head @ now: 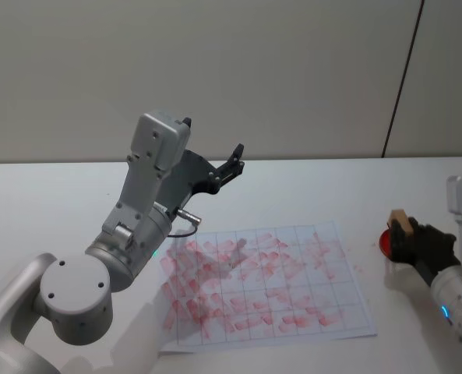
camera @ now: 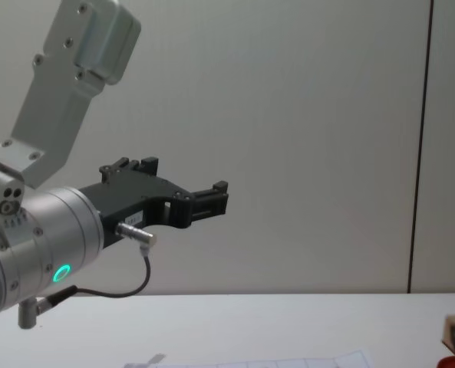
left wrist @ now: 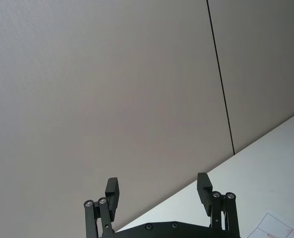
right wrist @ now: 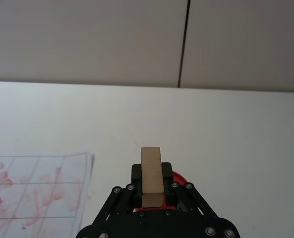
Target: Use the one hand to pick up the stamp and affix it onto the A4 paper.
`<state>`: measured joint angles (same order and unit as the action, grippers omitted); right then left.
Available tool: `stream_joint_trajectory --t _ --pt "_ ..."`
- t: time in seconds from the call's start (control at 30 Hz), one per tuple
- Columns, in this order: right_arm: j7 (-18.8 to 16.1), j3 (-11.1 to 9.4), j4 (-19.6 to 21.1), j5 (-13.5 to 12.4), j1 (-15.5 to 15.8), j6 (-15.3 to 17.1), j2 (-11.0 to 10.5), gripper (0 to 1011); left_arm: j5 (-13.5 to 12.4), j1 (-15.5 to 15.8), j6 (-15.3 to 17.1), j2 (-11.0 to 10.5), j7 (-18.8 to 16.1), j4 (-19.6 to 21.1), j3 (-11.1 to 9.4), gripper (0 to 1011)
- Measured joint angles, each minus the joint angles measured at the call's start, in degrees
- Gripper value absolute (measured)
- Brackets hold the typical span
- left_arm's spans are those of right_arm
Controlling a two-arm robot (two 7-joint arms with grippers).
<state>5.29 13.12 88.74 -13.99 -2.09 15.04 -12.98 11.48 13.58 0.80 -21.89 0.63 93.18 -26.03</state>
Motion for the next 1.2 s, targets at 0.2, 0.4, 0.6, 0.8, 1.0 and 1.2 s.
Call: stream_joint_trajectory --t 0.2,0.4,0.6,0.8,1.0,1.2 --pt "-2.0 0.4 2.6 0.9 0.2 -0.6 0.1 219 0.0 0.0 0.0 0.0 0.0 0.0 0.0 1001" --pt "-4.9 1.1 4.8 1.6 0.3 -0.7 0.4 219 0.0 0.0 0.0 0.0 0.0 0.0 0.0 1001" --pt "-7.8 2.1 6.2 2.3 0.3 0.2 0.9 219 0.0 0.0 0.0 0.0 0.0 0.0 0.0 1001" --pt "-11.1 3.6 7.4 3.6 0.7 2.4 1.6 219 0.0 0.0 0.0 0.0 0.0 0.0 0.0 1001" --pt "-12.7 4.7 7.8 4.8 1.2 4.1 1.9 219 0.0 0.0 0.0 0.0 0.0 0.0 0.0 1001" --pt "-13.5 5.4 8.3 6.2 2.0 5.8 1.8 219 0.0 0.0 0.0 0.0 0.0 0.0 0.0 1001"
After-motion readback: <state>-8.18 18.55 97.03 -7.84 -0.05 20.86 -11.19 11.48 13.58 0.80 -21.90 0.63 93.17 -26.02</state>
